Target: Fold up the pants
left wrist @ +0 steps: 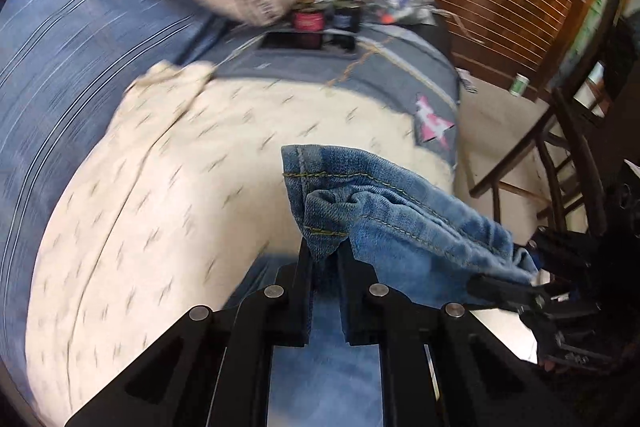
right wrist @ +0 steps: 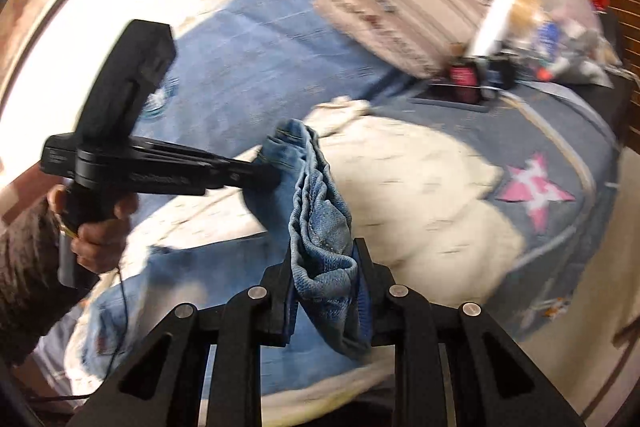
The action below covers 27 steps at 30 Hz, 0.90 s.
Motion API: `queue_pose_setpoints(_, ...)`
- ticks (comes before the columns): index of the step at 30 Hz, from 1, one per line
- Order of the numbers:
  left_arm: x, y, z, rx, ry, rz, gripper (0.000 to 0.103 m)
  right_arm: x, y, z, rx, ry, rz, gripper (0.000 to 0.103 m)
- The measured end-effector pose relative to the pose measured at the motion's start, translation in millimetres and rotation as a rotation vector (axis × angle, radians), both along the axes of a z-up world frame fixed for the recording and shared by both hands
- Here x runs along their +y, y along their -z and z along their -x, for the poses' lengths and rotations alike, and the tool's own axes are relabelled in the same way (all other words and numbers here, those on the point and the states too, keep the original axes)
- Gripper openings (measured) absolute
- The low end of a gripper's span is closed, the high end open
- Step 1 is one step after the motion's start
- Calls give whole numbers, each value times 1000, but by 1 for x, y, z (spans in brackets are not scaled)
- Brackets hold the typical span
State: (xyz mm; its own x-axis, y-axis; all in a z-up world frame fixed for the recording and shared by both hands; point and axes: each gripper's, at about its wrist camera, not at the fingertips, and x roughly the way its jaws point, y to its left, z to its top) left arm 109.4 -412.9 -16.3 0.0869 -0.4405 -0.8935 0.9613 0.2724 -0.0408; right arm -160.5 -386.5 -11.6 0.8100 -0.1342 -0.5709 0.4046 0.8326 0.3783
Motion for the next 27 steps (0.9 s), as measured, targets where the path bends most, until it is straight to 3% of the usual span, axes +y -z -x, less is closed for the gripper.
queue_pose_setpoints(3, 40, 3, -2, -1, -95, -35, 13, 34, -2, -16, 2, -122, -16, 24)
queue_pose_setpoints(7, 99, 28, -14, 27, -295, -146, 14, 88, 13, -48, 76, -334, -71, 29)
queue_pose_setpoints(8, 113, 36, -16, 43, -343, -177, 14, 95, 18, -53, 98, -367, -80, 33)
queue_pose_setpoints(9, 132, 44, -20, 72, -407, -210, 14, 107, 24, -59, 131, -406, -82, 47)
queue_pose_setpoints(10, 143, 49, -21, 95, -440, -216, 14, 117, 30, -66, 173, -445, -86, 54)
queue_pose_setpoints(12, 177, 50, -21, 175, -531, -180, 14, 130, 36, -71, 212, -508, -110, 57)
queue_pose_setpoints(15, 211, 43, -18, 302, -626, -70, 16, 139, 20, -64, 170, -581, -105, 59)
queue_pose_setpoints(16, 220, 41, -16, 353, -657, -26, 19, 135, 10, -57, 125, -577, -95, 61)
queue_pose_setpoints(17, 226, 40, -14, 396, -680, 12, 22, 125, 0, -50, 76, -538, -95, 70)
queue_pose_setpoints(18, 228, 38, -13, 424, -699, 40, 30, 112, -6, -44, 47, -477, -104, 81)
queue_pose_setpoints(19, 229, 36, -11, 436, -720, 67, 39, 97, -8, -40, 37, -408, -117, 83)
queue_pose_setpoints(23, 221, 35, -11, 461, -797, 139, 51, 29, 9, -36, 88, -179, -257, 83)
queue_pose_setpoints(27, 207, 55, -12, 547, -822, 132, 53, 8, 38, -35, 117, -125, -316, 83)
